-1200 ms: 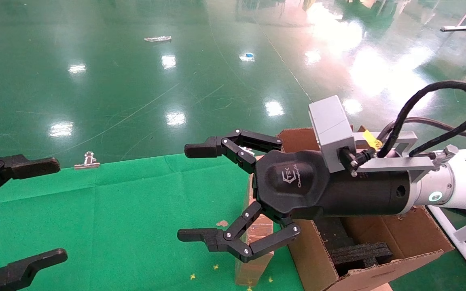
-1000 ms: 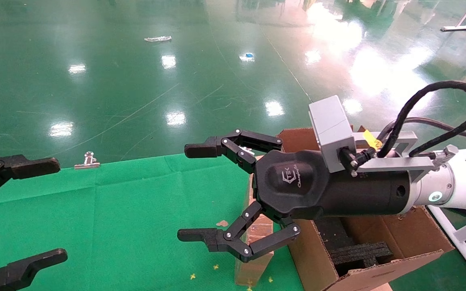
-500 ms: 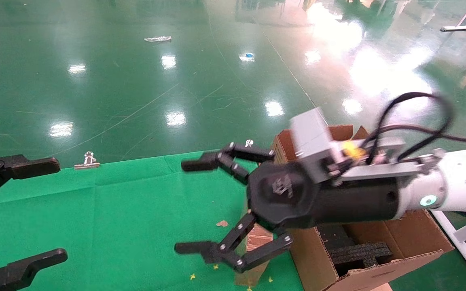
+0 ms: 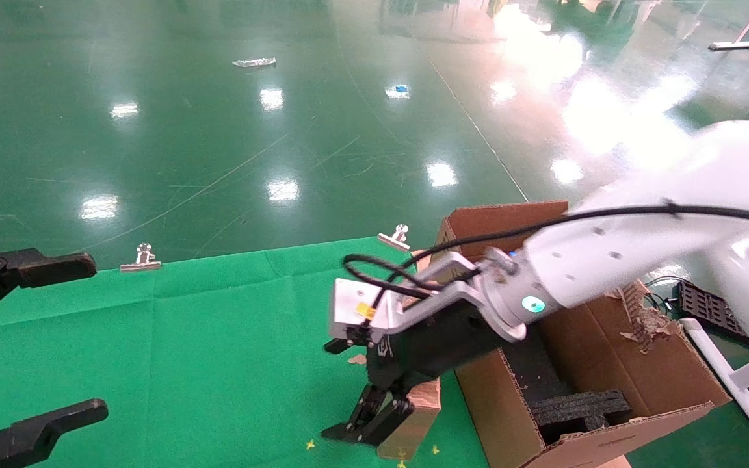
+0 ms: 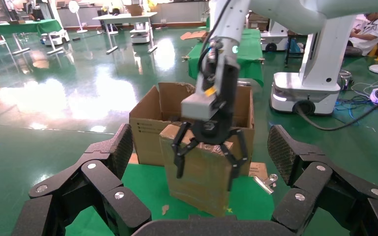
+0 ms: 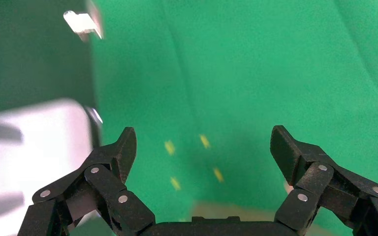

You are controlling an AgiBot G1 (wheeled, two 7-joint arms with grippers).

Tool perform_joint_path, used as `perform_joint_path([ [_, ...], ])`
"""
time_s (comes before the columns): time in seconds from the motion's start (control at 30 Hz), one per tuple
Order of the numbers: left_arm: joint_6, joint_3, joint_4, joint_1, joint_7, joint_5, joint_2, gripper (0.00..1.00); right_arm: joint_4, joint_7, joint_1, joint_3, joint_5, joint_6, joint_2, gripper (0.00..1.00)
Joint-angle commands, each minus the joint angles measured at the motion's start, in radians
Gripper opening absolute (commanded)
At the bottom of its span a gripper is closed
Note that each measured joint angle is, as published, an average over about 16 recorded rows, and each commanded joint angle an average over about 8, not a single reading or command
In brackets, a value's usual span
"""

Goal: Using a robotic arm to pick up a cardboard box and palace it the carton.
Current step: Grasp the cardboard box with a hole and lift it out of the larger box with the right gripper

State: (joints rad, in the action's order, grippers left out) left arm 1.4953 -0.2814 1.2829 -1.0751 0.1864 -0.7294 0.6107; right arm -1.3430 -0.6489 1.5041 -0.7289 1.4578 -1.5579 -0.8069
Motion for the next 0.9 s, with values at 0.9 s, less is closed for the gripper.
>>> perform_joint_path([
  [0.9,-0.001,-0.002,0.000,0.000,-0.001,0.001,-0.001,1.00,0.004,-0.367,0.642,-0.803,0.047,-0.015,-0.115,1.00],
])
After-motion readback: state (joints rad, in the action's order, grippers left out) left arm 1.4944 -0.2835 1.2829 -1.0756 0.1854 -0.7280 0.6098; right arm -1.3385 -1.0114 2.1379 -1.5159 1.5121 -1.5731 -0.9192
